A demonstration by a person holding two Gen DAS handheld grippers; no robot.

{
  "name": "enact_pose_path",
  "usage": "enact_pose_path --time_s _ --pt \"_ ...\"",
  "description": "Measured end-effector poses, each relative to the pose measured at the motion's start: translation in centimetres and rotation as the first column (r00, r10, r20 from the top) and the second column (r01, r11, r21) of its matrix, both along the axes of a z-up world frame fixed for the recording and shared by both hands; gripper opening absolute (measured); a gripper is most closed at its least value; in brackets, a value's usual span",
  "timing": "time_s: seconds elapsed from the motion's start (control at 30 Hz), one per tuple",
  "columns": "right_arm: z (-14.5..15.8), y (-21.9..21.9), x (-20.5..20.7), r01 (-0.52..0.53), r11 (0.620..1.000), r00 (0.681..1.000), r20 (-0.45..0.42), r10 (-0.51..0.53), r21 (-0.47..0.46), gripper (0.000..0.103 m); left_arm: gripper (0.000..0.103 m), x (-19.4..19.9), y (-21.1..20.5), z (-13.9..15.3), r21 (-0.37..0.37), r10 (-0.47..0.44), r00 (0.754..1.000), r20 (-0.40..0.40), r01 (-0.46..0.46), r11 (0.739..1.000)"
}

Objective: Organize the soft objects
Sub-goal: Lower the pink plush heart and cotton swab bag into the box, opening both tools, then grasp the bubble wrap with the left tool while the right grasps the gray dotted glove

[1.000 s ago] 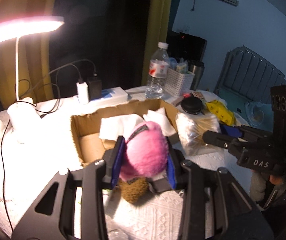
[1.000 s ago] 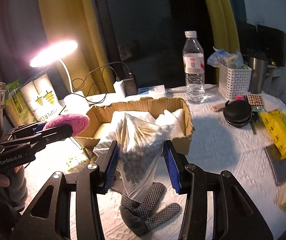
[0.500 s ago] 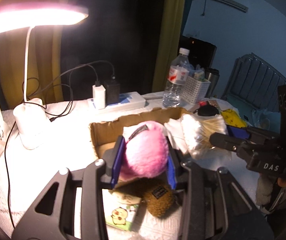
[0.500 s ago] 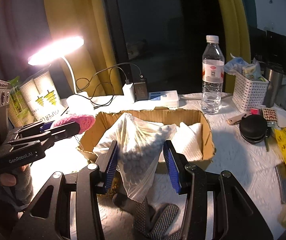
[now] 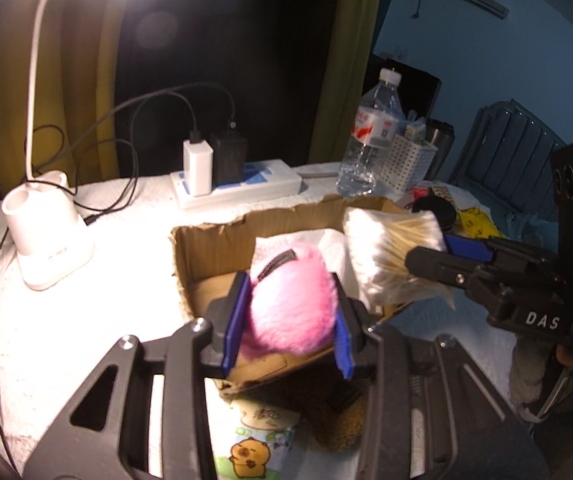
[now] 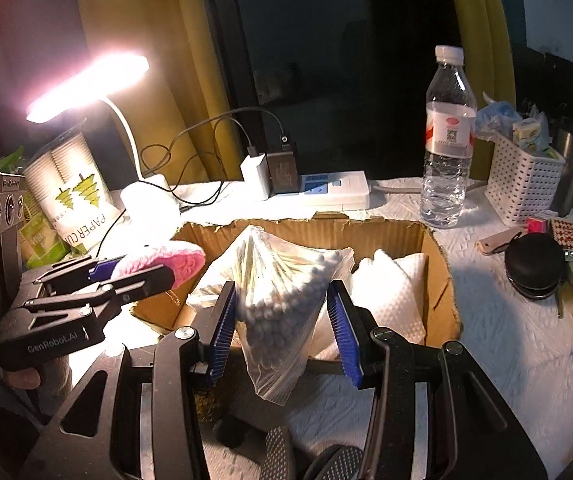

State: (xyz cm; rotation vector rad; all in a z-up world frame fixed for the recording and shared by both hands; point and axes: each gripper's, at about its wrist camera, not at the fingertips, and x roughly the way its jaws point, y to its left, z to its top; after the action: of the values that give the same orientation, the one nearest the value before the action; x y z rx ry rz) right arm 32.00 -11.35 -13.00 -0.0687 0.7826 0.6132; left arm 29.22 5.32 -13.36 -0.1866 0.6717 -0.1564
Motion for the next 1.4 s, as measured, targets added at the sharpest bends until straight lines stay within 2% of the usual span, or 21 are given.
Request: enact_pose_path --time_s 0.27,0.4,0.5,0.8,1.0,1.07,1.13,1.4 --pt "-3.3 2.1 2.5 -0.053 0.998 0.996 -0.073 0.051 -0.019 0.048 0.039 1.2 0.0 -1.8 -0.001 0.005 0.999 -0.053 -0.005 1.000" --pt "-5.2 3.1 3.7 -0.056 0.996 0.993 -0.109 0.049 -0.064 0.048 0.039 1.7 0.0 -2.5 0.004 0.007 0.996 -0.085 -0.006 1.000" --pt "-5.9 3.1 4.1 -0.040 0.994 0.994 -0.104 0.029 -0.100 0.048 0.039 1.9 -0.1 -2.6 0.010 0.000 0.996 -0.088 0.001 1.000" --pt "-5.8 0.4 4.9 0.077 0.983 0.994 -0.061 -0.088 -0.169 0.048 0.043 2.5 -0.9 -2.9 0.047 -0.010 0.994 -0.106 0.015 0.999" --pt "-5.5 -0.3 4.6 0.086 0.983 0.992 -0.076 -0.099 -0.163 0.050 0.059 2.5 -1.7 -2.7 0.078 -0.015 0.993 -0.117 0.025 0.997" --pt "-5.1 -0.5 4.5 0.082 0.985 0.992 -0.079 -0.095 -0.149 0.057 0.075 2.2 -1.7 -2.3 0.077 -0.012 0.994 -0.105 0.021 0.997" --pt "-4.5 -1.0 4.1 0.086 0.987 0.993 -0.066 -0.095 -0.132 0.062 0.075 1.8 -1.8 -1.5 0.075 -0.011 0.996 -0.085 0.018 0.997" --pt "-1.9 -2.2 1.4 0.092 0.991 0.995 -0.022 -0.095 -0.101 0.062 0.076 -0.2 -3.1 0.8 0.079 -0.026 0.999 -0.034 0.028 0.996"
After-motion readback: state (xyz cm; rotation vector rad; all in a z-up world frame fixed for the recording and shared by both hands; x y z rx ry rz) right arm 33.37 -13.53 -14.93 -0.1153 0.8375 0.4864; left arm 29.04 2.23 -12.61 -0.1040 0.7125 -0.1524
